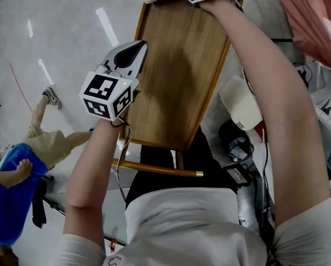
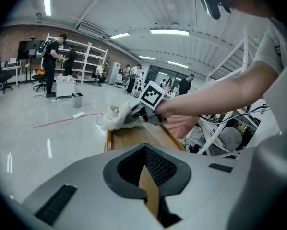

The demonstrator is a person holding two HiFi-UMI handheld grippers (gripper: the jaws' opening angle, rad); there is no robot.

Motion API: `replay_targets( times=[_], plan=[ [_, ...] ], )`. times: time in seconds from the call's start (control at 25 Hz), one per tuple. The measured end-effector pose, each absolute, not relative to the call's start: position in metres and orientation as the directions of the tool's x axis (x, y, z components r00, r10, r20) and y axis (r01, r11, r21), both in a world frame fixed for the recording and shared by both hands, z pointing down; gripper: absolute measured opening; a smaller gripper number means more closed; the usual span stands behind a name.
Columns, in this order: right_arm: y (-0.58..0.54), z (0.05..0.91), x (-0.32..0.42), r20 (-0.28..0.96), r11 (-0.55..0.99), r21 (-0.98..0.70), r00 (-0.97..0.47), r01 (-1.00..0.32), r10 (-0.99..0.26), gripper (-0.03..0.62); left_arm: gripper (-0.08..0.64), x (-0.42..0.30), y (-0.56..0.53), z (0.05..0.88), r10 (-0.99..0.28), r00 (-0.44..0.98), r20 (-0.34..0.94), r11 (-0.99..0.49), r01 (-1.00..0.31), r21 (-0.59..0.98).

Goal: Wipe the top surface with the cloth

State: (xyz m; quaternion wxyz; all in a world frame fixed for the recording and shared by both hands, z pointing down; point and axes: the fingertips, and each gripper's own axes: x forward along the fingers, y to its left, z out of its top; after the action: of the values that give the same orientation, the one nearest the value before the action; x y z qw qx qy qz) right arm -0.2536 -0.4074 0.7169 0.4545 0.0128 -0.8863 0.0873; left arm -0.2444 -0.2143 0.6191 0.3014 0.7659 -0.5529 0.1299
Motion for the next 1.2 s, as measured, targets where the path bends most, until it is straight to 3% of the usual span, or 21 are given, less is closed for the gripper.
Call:
replay_targets(
  times=[1.2],
  plan=[
    [-0.410, 0.726, -0.176, 0.852, 0.972, -0.029, -0.515, -0.232, -0.098, 0.083, 0.008, -0.197, -0.204, 0.624, -0.713, 0.439, 0.547, -0.280, -0.893, 0.352]
  ],
)
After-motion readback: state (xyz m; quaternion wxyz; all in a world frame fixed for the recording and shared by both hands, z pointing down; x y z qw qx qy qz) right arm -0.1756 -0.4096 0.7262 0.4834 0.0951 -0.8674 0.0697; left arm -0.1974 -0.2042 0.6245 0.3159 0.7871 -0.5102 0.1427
